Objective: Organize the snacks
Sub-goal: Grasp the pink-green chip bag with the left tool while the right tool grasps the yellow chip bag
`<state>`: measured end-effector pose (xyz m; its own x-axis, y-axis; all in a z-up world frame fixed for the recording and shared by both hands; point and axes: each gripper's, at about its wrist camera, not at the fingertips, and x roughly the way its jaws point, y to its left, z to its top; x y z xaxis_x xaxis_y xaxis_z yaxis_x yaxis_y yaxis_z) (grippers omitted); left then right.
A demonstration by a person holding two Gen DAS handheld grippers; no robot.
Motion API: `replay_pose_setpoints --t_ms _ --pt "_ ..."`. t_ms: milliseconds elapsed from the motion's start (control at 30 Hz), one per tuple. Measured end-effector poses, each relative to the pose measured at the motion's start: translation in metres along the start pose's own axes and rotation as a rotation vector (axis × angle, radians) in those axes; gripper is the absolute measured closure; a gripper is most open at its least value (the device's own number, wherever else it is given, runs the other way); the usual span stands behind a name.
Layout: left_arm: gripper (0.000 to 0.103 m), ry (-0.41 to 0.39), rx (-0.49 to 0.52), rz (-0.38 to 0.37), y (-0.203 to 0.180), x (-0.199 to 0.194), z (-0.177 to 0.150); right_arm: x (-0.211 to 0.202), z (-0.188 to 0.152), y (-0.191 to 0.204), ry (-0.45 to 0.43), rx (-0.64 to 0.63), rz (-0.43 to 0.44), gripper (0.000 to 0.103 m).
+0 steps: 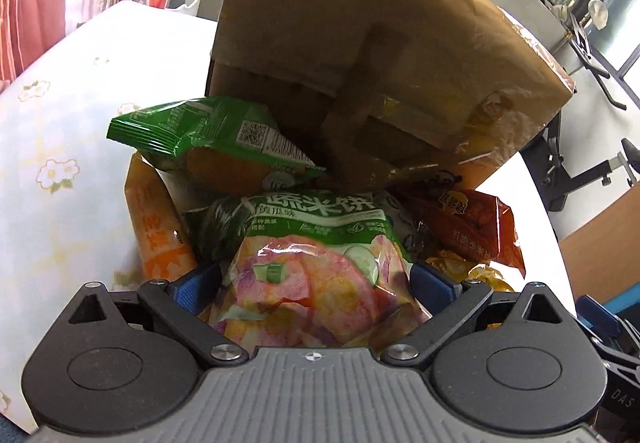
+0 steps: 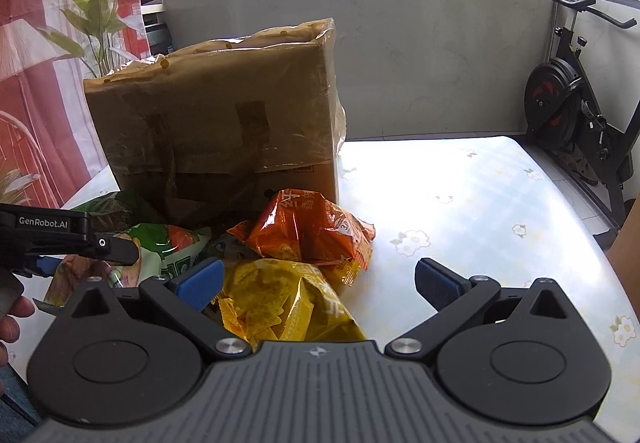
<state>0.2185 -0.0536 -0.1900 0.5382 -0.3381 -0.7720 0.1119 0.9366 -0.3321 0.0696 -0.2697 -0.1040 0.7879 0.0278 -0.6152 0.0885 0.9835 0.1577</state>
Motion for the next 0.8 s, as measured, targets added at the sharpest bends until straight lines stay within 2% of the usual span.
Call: replay_pose_setpoints --t_ms 200,333,433,567,800 --pt "0.000 0.057 0.028 -0.032 0.000 0.017 -0.002 0.012 -0.003 0.003 0.027 -0.004 0.022 0.000" --pt "0.001 0.057 0.029 -0.039 -0.001 0.019 -0.002 0.013 -0.003 0.001 0.034 0.001 0.026 0.000" --pt "0.007 0.036 0.041 -0.049 -0.003 0.014 -0.004 0.014 -0.004 -0.001 0.038 0.003 0.029 0.000" --pt "0.017 0.020 0.111 -0.060 -0.010 -0.002 -0.005 0.013 -0.006 -0.002 0.041 0.004 0.037 0.000" --pt "0.019 -0.009 0.145 -0.080 -0.015 -0.032 -0.008 0.010 -0.006 -0.001 0.037 -0.010 0.040 0.000"
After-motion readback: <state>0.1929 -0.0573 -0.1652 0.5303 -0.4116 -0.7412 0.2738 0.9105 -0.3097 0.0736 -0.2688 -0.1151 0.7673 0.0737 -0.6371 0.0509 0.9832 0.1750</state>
